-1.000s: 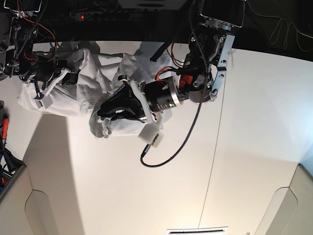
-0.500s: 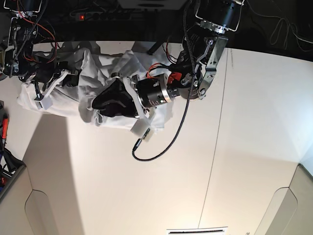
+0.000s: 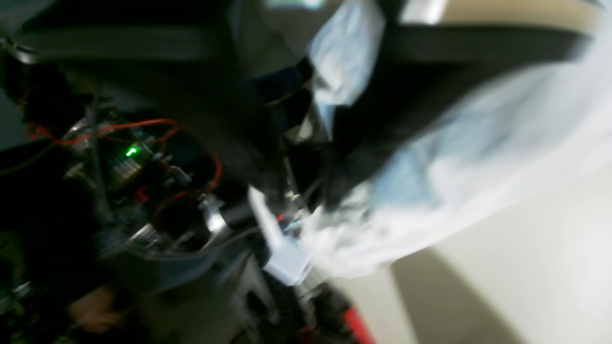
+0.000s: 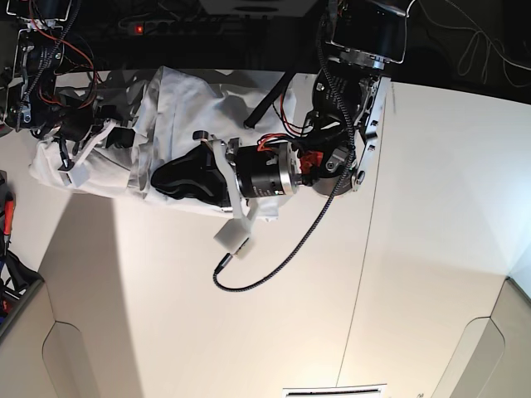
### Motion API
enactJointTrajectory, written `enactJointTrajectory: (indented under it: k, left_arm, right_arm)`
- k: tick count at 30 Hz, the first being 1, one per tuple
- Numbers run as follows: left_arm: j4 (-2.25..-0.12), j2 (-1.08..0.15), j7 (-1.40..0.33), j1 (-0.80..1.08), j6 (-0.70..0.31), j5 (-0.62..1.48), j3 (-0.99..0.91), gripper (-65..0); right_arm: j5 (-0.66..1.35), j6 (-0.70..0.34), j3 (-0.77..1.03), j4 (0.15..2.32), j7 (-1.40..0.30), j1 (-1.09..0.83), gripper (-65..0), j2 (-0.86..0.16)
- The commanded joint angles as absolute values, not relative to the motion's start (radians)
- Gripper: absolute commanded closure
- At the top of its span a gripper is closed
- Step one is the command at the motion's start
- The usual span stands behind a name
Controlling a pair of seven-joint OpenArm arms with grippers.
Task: Layout the t-shirt on the table in an organized manner, then fold the t-shirt properly
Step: 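Lift the strip end with the left gripper and fold it toward the right gripper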
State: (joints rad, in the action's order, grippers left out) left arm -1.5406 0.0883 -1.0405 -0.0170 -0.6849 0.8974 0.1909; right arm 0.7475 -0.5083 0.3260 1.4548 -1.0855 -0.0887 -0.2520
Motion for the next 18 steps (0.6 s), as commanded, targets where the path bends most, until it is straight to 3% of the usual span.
enactJointTrajectory:
  k: [1,5,11,18]
  left_arm:
    - [-1.556,0.099,-1.023,-0.03,-0.698,0.889,0.183,-0.5]
    - [-1.509,0.097,-0.852,-0.021,-0.698,0.727,0.181,0.0]
    - [-1.255,0.097,-0.599,-0.077,-0.689,0.53,0.201,0.0]
    - [-0.963,0.096,-0.502,-0.185,-0.576,0.402,0.201,0.0]
  right_arm:
    - [0.779,-0.513,0.332,1.471,-1.077,-0.078,0.0,-0.264]
    - [0.846,-0.52,0.332,1.49,-1.109,-0.074,0.0,-0.266]
    - [0.873,-0.532,0.332,1.568,-1.132,-0.073,0.0,-0.266]
    - [0.919,-0.532,0.334,1.625,-1.153,-0.073,0.0,-0.266]
